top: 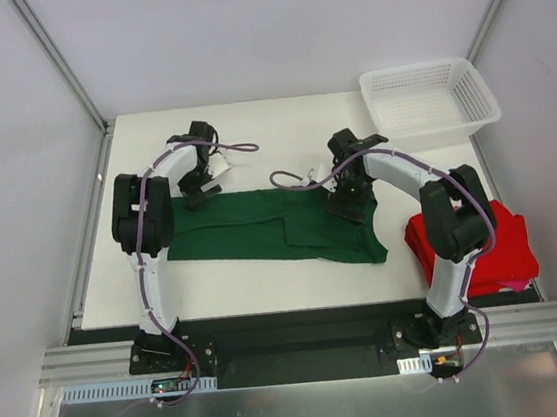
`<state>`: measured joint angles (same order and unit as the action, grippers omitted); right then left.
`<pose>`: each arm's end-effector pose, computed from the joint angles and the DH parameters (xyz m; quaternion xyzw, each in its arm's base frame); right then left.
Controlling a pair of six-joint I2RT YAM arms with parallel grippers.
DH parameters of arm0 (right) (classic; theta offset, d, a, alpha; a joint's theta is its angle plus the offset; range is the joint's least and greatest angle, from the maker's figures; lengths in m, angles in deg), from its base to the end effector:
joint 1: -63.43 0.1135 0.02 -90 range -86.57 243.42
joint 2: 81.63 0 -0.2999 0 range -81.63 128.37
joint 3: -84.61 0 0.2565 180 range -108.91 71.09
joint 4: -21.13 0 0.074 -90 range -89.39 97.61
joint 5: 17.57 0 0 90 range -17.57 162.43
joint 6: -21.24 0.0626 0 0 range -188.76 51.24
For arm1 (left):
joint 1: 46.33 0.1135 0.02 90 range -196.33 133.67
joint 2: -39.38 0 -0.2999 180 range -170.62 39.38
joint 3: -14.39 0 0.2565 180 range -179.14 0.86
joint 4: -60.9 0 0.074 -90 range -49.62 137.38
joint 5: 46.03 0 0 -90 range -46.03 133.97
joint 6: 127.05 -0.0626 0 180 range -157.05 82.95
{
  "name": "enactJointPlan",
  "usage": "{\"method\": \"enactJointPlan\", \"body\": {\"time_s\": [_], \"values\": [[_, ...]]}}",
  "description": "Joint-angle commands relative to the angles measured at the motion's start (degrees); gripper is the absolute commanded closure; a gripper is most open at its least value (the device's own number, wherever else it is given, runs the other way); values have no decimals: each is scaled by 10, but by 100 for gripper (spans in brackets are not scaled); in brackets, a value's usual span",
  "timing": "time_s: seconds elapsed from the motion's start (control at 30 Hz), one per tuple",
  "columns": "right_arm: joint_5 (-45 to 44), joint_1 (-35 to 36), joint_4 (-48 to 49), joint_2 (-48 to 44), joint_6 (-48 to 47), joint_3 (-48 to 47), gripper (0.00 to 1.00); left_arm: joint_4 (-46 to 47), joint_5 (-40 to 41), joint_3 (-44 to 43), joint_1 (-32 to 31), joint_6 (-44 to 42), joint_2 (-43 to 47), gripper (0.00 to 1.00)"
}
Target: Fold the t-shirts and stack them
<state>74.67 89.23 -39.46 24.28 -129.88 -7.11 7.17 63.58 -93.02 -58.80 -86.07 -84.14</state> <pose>0.3471 0.1705 0.2073 -0.6835 0.7175 -0.0217 0.1320 0.4711 -0.0827 0.1675 0.4704 0.8491 0.2133 0.1112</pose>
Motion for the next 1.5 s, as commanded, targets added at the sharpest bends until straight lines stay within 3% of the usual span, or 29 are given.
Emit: {"method": "enactJointPlan", "body": {"time_s": [0.0, 0.2, 0.37, 0.6, 1.1, 1.23, 1.47], "values": [[49, 12, 28, -2, -22, -9, 0, 10, 9, 26, 17, -3, 18, 1], [151, 42, -6, -17, -43, -38, 0, 10, 13, 41, 17, 1, 31, 1], [180, 63, -31, 27, -67, -55, 0, 10, 21, 45, 18, 1, 31, 1], [153, 93, -98, 82, -100, -81, 0, 11, 40, 14, 24, -6, 23, 1], [112, 102, -154, 78, -115, -62, 0, 18, 81, -78, 52, -28, 5, 1], [104, 102, -151, 78, -111, -65, 0, 16, 72, -33, 50, -35, 42, 1], [57, 93, -100, 76, -94, -50, 0, 9, 41, 145, 44, -67, 161, 1]]}}
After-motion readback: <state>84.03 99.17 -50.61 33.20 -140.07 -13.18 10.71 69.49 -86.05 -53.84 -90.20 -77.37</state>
